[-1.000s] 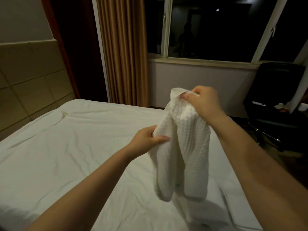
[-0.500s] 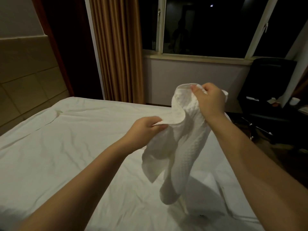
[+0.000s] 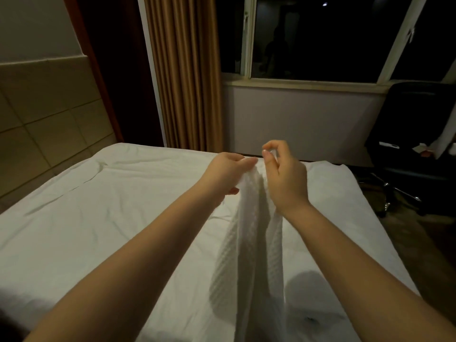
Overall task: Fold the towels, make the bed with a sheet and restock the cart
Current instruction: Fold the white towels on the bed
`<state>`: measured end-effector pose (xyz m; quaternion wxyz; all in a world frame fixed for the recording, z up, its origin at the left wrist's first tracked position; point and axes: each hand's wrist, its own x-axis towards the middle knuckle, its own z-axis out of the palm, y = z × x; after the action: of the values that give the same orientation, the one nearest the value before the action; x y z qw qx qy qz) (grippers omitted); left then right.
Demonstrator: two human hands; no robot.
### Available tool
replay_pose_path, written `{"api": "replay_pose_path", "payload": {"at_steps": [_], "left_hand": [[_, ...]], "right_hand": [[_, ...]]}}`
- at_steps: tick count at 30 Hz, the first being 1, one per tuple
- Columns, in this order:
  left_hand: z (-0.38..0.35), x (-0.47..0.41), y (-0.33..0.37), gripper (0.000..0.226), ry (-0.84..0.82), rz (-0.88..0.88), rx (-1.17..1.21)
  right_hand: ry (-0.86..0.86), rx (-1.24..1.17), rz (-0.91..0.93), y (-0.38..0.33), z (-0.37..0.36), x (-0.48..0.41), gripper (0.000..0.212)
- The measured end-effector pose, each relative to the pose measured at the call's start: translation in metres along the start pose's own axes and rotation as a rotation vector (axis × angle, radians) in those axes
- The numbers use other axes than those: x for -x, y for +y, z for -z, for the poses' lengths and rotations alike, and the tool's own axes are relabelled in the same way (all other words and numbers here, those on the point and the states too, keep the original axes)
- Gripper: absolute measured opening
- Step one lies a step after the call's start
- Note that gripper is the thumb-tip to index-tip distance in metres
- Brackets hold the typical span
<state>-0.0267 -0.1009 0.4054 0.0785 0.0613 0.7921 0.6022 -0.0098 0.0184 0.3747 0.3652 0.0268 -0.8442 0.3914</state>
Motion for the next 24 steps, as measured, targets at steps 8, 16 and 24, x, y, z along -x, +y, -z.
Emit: {"api": "replay_pose_path", "payload": {"at_steps": [8, 16, 24], "left_hand": [[0.003, -0.001, -0.004, 0.011, 0.24, -0.152, -0.157], [0.007, -0.001, -0.003, 0.02, 0.233, -0.265, -0.263], [-0.008, -0.002, -0.011, 0.064, 0.058, 0.022, -0.314]], "right_hand": [[0.043, -0.17, -0.033, -0.015, -0.008, 0.024, 0.014], [-0.002, -0.219, -0.015, -0.023, -0.015, 0.022, 0.012], [-0.294, -0.086, -0.202, -0.008, -0.011, 0.031, 0.035]]}}
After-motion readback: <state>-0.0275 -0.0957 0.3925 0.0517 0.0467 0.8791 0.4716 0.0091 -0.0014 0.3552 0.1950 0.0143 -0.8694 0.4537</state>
